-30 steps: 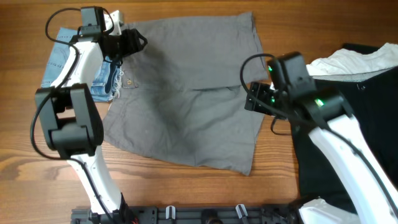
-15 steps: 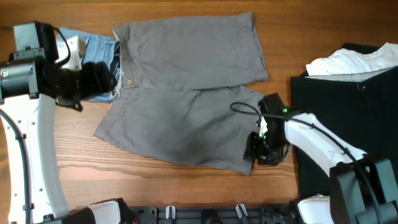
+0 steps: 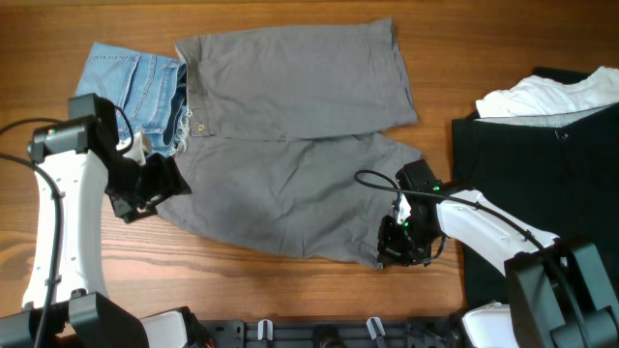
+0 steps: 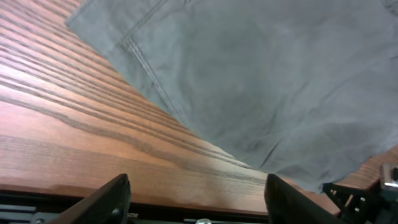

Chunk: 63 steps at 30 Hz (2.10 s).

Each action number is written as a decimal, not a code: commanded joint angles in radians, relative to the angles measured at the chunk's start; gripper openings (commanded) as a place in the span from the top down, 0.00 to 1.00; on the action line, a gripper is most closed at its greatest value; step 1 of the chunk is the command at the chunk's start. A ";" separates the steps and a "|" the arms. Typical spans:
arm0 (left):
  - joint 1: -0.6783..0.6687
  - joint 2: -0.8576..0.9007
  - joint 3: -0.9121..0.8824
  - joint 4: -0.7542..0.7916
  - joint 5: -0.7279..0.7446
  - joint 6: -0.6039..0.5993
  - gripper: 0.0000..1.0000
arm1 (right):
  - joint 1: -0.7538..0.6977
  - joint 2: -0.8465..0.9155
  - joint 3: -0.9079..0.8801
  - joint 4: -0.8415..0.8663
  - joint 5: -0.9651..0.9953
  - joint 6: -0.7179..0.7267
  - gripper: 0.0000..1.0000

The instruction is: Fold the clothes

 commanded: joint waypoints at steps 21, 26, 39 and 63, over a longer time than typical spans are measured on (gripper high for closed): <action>0.157 0.021 -0.534 0.785 0.043 -0.241 0.96 | -0.008 -0.064 0.259 -0.117 0.149 -0.108 0.96; 0.162 -0.080 -0.375 0.395 0.048 -0.242 0.96 | -0.121 -0.182 0.394 -0.319 0.267 -0.135 0.96; 0.159 -0.729 -0.145 -0.027 0.049 -0.302 0.84 | -0.180 -0.346 0.842 -0.537 0.328 -0.111 0.96; -0.195 0.108 -0.649 0.713 0.127 -0.520 0.96 | -0.180 -0.292 0.842 -0.555 0.417 -0.140 0.96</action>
